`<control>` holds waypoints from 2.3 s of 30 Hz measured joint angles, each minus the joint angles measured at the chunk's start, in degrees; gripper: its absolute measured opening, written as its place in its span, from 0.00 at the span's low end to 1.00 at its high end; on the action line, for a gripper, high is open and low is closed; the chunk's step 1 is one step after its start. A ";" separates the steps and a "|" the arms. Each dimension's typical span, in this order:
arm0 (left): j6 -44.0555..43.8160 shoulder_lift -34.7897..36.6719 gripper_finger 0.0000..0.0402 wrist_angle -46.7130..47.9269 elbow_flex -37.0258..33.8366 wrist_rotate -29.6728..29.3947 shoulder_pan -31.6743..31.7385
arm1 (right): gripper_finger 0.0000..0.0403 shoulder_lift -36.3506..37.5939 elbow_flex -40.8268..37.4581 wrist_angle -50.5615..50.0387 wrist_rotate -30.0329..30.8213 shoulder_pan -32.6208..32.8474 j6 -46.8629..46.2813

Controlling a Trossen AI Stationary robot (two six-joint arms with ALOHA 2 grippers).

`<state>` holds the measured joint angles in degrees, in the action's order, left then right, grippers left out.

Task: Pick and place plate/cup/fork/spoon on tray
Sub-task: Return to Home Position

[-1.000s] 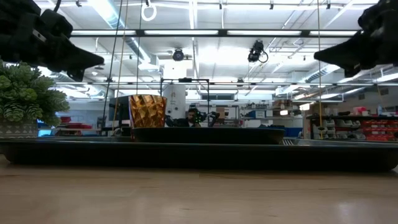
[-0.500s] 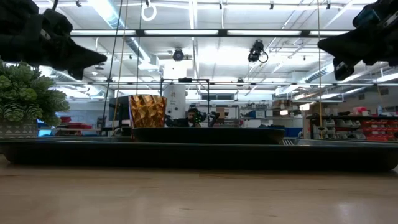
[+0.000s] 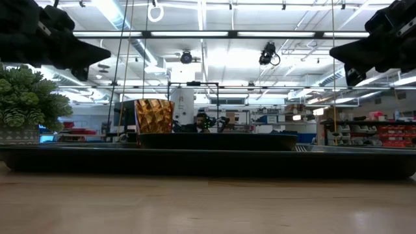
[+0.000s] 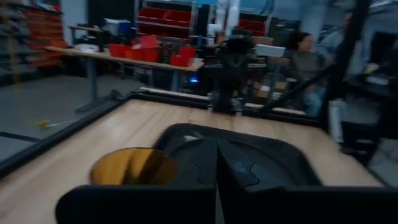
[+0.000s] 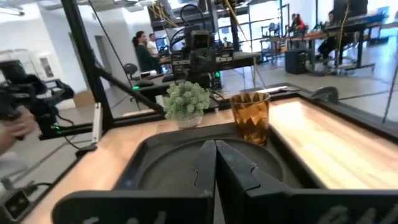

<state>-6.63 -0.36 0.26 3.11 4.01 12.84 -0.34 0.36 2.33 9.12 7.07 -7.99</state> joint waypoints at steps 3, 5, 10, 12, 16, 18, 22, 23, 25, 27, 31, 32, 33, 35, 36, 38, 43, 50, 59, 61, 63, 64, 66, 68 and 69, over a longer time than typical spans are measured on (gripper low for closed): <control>-2.84 0.00 0.01 -2.14 0.00 1.21 -0.03 | 0.04 0.00 0.00 0.05 0.58 -1.20 0.89; -3.58 0.00 0.01 -3.99 0.09 1.21 -0.30 | 0.04 0.00 0.00 0.11 0.60 -2.44 0.37; -3.23 0.00 0.01 -5.32 0.09 1.25 -1.28 | 0.04 0.00 0.00 0.09 -1.17 -7.17 0.02; -3.23 0.00 0.01 -5.00 0.11 1.25 -1.47 | 0.04 0.00 0.00 -0.32 -3.31 -9.78 -0.63; -3.19 0.00 0.01 -4.71 0.11 1.25 -1.49 | 0.04 0.00 0.00 -1.42 -8.39 -14.99 -1.19; -3.17 0.00 0.01 -4.71 0.11 1.25 -1.49 | 0.04 -0.02 0.00 -1.53 -9.05 -16.46 -1.03; -1.92 0.00 0.01 -4.71 0.11 1.23 -1.46 | 0.04 -0.36 0.00 -1.54 -9.15 -16.92 1.18; -1.68 0.00 0.01 -4.70 0.11 1.23 -1.46 | 0.04 -0.71 0.00 -1.55 -9.13 -16.70 2.20; -1.73 0.00 0.01 -4.68 0.11 1.23 -1.46 | 0.04 -1.68 0.00 -1.55 -9.08 -16.41 4.63; -1.99 0.00 0.01 -4.68 0.13 1.23 -1.46 | 0.04 -3.06 0.00 -1.53 -8.48 -16.35 6.59; -3.35 0.00 0.01 -4.42 0.19 1.39 -1.46 | 0.04 -5.53 0.00 -1.02 -5.86 -17.00 6.28; -3.44 0.00 0.01 -4.06 0.20 1.40 -1.46 | 0.04 -6.03 0.00 -0.98 -5.85 -17.06 5.71; -3.44 0.00 0.01 -3.60 0.20 1.41 -1.46 | 0.04 -6.48 0.00 -1.04 -5.95 -17.09 4.78; -3.32 0.00 0.01 -2.81 0.20 1.40 -1.46 | 0.04 -6.95 0.00 -1.08 -7.03 -17.06 3.18; -3.29 0.00 0.01 -2.65 0.20 1.42 -1.46 | 0.04 -7.01 0.00 -1.19 -8.15 -17.07 2.28; -3.11 0.00 0.01 -2.65 0.20 1.40 -1.46 | 0.04 -6.99 0.00 -1.13 -11.01 -17.13 0.71; -0.32 0.00 0.01 -4.17 0.20 1.23 -1.44 | 0.04 -5.61 0.00 -0.44 -14.99 -17.59 -1.37; 1.89 0.02 0.01 -7.76 0.22 0.19 -1.44 | 0.04 -1.83 0.00 0.74 -8.15 -14.76 1.43; 2.41 0.01 0.01 -6.26 0.21 0.03 -1.44 | 0.04 0.11 0.00 1.02 -11.60 -9.68 0.69; 3.22 0.00 0.01 -5.76 0.22 -0.83 -1.44 | 0.04 0.09 0.00 0.41 -11.39 -9.20 1.45; 4.19 0.00 0.01 -5.37 0.21 -1.94 -1.44 | 0.04 0.09 0.00 0.61 -9.27 -8.89 1.99; 4.34 0.00 0.01 -4.94 0.22 -2.00 -1.44 | 0.04 0.09 0.00 0.58 -7.90 -8.89 1.93; 4.41 0.00 0.01 -4.51 0.22 -2.05 -1.44 | 0.04 0.09 0.00 0.57 -5.87 -8.91 -0.40; 5.21 0.00 0.01 -4.18 0.22 -2.05 -1.44 | 0.04 0.09 0.00 0.58 -5.56 -8.91 -3.14; 5.64 0.00 0.01 -3.83 0.21 -2.04 -1.44 | 0.04 0.09 0.00 0.60 -5.58 -8.91 -4.21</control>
<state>-0.99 -0.36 -3.57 3.33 1.97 11.40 -0.25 0.36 2.93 3.54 -1.85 -12.19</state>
